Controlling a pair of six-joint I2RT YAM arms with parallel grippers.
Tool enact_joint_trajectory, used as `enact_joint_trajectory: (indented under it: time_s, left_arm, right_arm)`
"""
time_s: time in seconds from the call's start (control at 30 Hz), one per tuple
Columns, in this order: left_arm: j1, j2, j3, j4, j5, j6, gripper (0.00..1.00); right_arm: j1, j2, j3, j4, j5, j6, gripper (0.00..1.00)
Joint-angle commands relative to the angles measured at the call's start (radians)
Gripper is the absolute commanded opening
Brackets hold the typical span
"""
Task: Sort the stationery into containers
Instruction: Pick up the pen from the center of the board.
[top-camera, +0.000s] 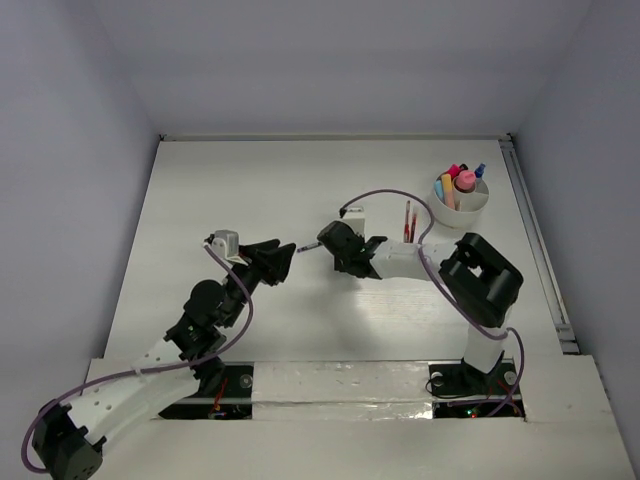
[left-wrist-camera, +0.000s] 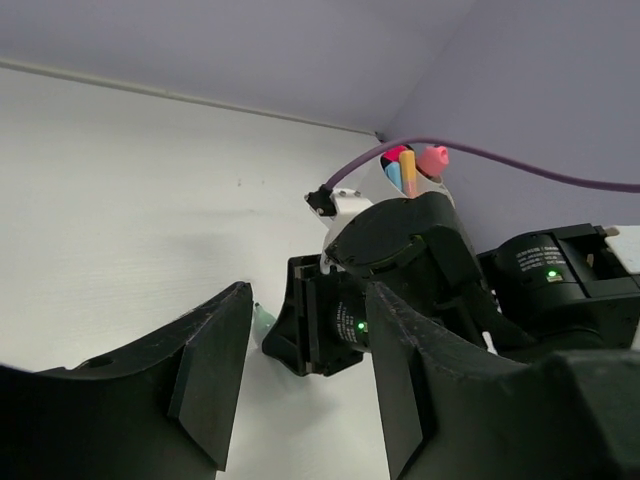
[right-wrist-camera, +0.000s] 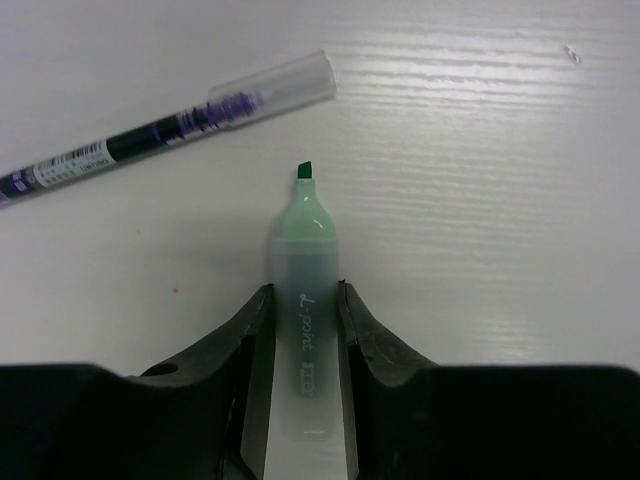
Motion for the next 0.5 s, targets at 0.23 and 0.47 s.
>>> enact_joint_trajectory:
  time_s: [0.23,0.47]
  left_arm:
    - [-0.002,0.215,0.043,0.129,0.221,-0.077,0.42]
    - [-0.002,0.452,0.031,0.270,0.454,-0.191,0.32]
  right_arm:
    - [-0.002,-0.294,-0.165,0.056,-0.015,0.001,0.00]
    - [-0.002,-0.479,-0.254,0.180,-0.037,-0.042,0.00]
